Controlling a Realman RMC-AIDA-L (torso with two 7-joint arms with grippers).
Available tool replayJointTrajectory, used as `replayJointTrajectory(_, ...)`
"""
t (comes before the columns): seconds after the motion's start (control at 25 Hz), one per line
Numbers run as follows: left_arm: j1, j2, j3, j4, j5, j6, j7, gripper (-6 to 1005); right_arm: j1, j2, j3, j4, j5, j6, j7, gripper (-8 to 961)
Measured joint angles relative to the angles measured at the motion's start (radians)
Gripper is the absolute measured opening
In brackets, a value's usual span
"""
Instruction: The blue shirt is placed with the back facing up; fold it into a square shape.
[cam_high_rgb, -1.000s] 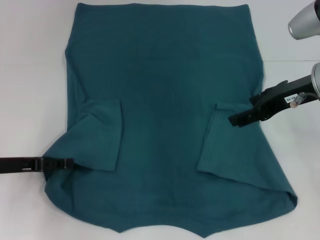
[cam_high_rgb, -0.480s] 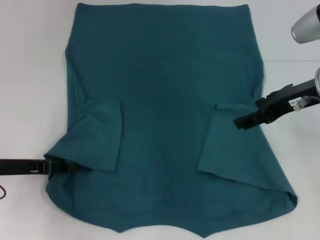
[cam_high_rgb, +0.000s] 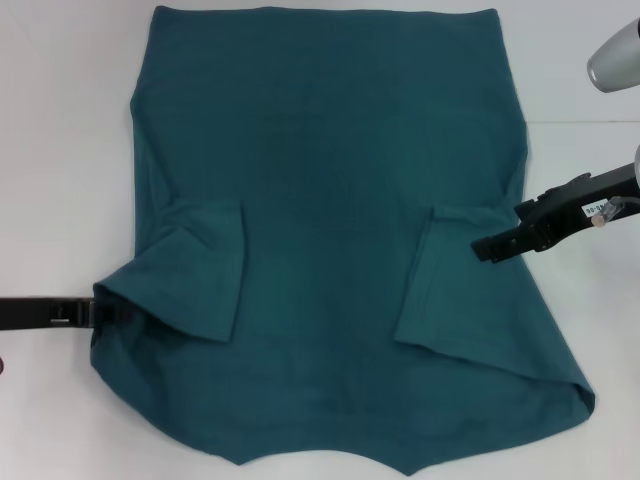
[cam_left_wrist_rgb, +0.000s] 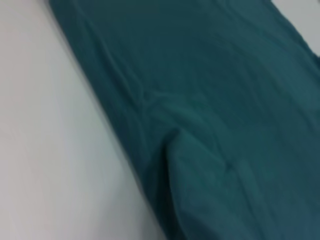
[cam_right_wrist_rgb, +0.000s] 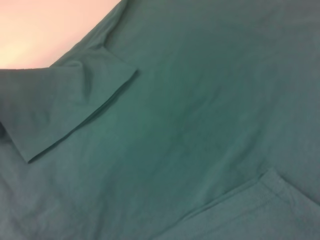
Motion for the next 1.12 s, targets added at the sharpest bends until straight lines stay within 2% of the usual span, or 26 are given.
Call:
replayJointTrajectory(0.12,0.001,0.001,0.001,0.001,-0.009,0.002,0.0,41,0.0,0.0,0.0,0.0,0.0,0.0,0.0,897)
replayJointTrajectory(0.44,-0.001,0.002,0.001,0.008,-0.01,0.01,0.004,41,0.0,-0.002,-0.001,0.0,-0.005,-0.014,0.014,895)
replayJointTrajectory(0.72,0.005,0.0,-0.003,0.044,-0.022,0.058,0.0,41,-0.005,0.0,-0.003,-0.031,-0.128,-0.136,0.111,894)
replayJointTrajectory(0.96,0.0,0.0,-0.004,0.047,-0.023,0.067,-0.002,41,-0.059,0.005,-0.043,-0.049,-0.191,-0.225,0.157,876)
replayJointTrajectory(1.12,-0.003,0.0,-0.004,0.044,-0.025,0.069,0.002,41,-0.104,0.005,-0.075,-0.054,-0.202,-0.225,0.193,854)
